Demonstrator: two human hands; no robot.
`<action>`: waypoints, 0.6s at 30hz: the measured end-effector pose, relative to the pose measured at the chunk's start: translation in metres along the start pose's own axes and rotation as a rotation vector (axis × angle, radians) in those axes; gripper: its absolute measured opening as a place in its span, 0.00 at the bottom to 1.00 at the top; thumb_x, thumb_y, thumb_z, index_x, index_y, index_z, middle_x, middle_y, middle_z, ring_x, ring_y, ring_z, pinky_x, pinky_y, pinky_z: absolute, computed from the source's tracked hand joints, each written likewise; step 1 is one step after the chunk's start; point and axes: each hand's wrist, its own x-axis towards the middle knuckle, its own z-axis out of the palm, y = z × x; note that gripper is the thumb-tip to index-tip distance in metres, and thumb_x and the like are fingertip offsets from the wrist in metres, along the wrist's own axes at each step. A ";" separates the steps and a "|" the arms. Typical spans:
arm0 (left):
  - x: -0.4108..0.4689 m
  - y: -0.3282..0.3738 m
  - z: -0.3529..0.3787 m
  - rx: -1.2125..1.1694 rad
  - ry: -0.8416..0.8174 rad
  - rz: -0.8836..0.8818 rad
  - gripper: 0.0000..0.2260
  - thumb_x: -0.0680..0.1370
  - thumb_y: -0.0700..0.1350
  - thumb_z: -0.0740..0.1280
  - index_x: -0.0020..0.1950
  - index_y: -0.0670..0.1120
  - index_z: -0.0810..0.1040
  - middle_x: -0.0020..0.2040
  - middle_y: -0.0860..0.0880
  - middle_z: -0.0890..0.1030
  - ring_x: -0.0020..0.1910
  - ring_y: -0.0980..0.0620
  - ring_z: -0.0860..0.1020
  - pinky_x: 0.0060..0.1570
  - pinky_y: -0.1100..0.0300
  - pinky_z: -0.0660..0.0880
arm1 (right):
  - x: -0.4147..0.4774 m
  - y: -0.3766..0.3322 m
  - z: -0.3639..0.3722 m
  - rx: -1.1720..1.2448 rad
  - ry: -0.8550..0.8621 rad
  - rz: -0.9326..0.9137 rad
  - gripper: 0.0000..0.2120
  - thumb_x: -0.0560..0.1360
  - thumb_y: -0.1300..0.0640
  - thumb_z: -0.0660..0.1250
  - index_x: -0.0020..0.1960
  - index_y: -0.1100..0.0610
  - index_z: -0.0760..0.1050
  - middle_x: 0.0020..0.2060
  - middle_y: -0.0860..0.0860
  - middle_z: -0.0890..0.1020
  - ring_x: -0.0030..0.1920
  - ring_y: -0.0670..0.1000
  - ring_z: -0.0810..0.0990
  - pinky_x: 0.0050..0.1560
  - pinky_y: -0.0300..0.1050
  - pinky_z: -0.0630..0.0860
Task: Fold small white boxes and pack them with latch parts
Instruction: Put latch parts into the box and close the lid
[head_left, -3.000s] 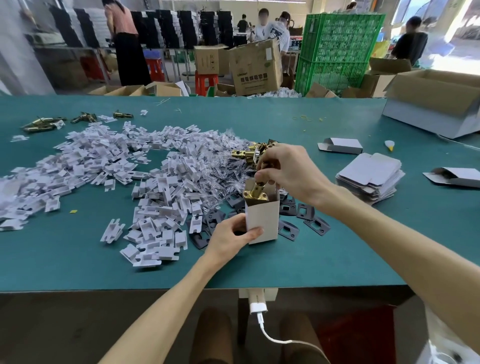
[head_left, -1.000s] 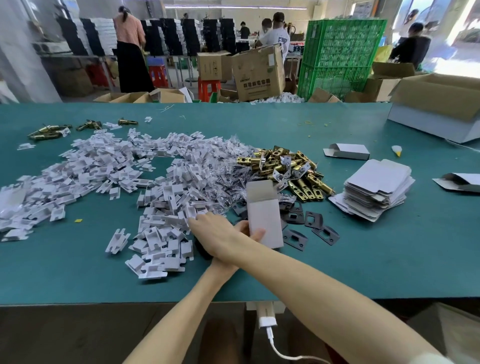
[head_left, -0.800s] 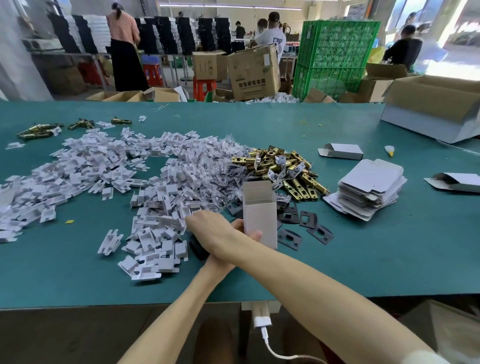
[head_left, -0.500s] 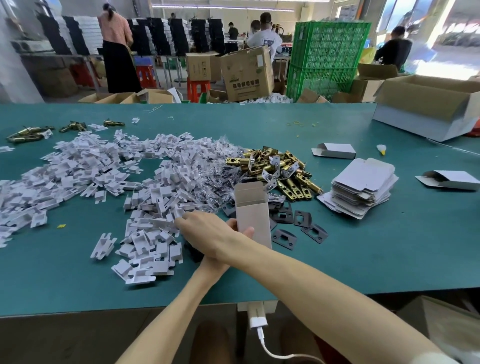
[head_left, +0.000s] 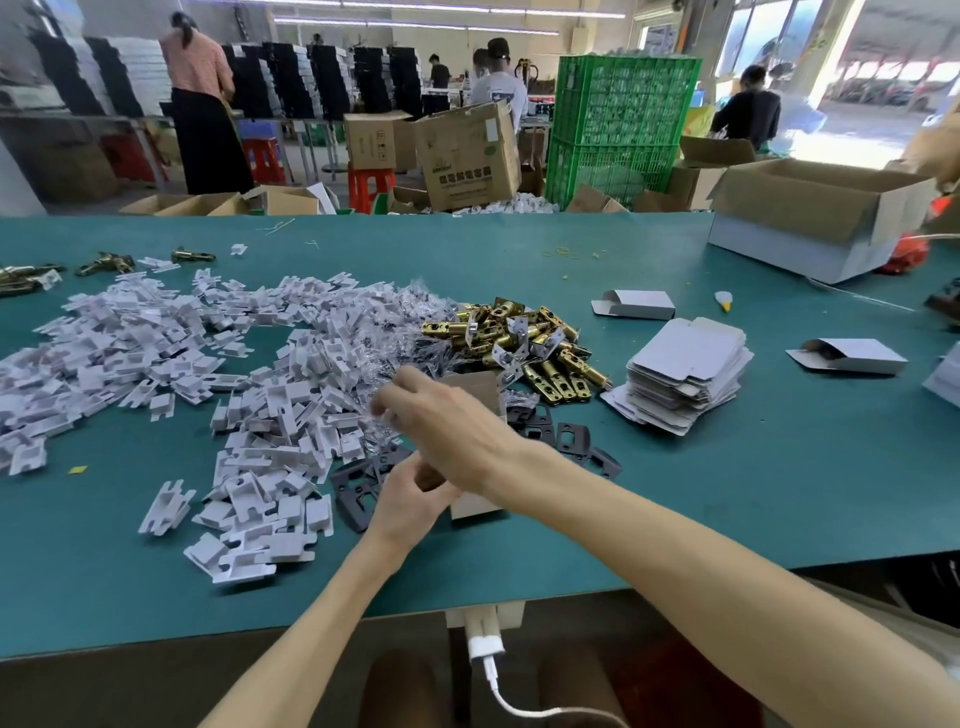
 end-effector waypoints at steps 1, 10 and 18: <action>0.001 -0.001 -0.001 -0.027 -0.022 0.018 0.12 0.80 0.37 0.72 0.64 0.38 0.79 0.54 0.46 0.84 0.59 0.42 0.83 0.51 0.60 0.79 | -0.002 0.004 -0.009 0.024 0.032 -0.002 0.15 0.80 0.69 0.66 0.65 0.60 0.72 0.58 0.56 0.78 0.49 0.55 0.84 0.44 0.50 0.83; -0.009 0.007 -0.007 -0.217 -0.104 0.067 0.18 0.72 0.51 0.78 0.61 0.48 0.84 0.56 0.52 0.87 0.57 0.52 0.85 0.56 0.59 0.81 | -0.019 0.053 -0.071 0.039 0.028 0.235 0.10 0.77 0.59 0.73 0.57 0.56 0.77 0.48 0.50 0.83 0.47 0.52 0.81 0.46 0.47 0.77; -0.008 0.004 -0.006 -0.226 -0.117 0.074 0.19 0.72 0.50 0.80 0.61 0.50 0.84 0.56 0.51 0.87 0.58 0.51 0.85 0.58 0.57 0.81 | -0.020 0.061 -0.058 -0.089 -0.171 0.241 0.06 0.77 0.60 0.72 0.52 0.52 0.84 0.53 0.50 0.83 0.53 0.53 0.81 0.54 0.49 0.77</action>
